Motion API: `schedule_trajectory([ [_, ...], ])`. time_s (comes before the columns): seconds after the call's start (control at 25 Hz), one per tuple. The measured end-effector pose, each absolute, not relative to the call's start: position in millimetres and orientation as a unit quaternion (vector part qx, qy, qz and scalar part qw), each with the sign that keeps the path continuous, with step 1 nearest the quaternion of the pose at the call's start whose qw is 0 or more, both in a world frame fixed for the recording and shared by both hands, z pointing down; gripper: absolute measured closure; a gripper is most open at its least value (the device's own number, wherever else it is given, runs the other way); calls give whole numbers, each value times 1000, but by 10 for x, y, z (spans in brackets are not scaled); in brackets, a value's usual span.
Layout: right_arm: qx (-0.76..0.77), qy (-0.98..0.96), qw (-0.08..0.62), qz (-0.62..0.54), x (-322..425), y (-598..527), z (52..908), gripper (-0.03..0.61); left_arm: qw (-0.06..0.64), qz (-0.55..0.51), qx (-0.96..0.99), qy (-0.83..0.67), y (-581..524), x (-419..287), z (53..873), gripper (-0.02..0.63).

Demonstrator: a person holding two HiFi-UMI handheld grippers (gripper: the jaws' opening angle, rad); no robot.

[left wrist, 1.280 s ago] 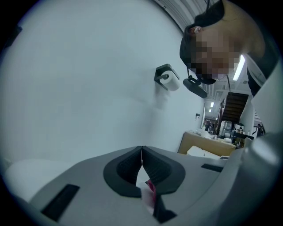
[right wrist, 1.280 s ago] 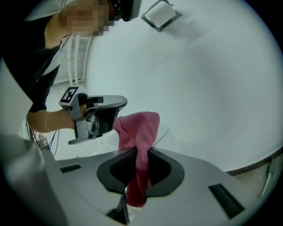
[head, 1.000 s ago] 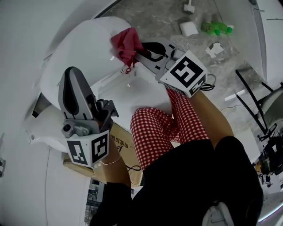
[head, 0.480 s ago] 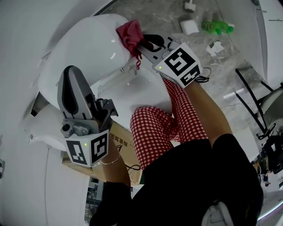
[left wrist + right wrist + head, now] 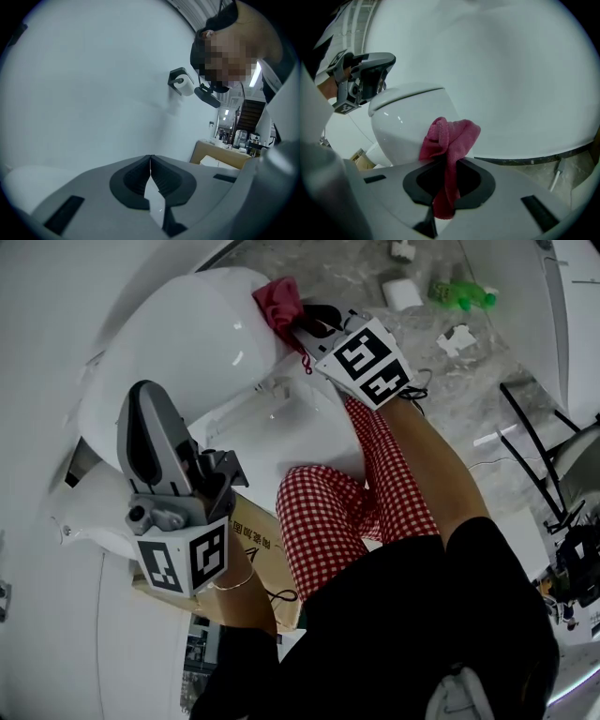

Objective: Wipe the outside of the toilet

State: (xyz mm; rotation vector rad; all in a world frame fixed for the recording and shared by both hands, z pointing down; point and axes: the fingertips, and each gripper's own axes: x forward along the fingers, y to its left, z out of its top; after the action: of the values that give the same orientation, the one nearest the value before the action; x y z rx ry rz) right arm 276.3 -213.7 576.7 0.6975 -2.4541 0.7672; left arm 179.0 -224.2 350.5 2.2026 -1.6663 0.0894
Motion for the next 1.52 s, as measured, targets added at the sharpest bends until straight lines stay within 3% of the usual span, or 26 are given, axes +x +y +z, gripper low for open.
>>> schedule_trajectory([
  [1.52, 264, -845, 381, 267, 2812, -2110, 6892, 518, 184, 37, 802, -567, -2243, 1875, 3496, 603],
])
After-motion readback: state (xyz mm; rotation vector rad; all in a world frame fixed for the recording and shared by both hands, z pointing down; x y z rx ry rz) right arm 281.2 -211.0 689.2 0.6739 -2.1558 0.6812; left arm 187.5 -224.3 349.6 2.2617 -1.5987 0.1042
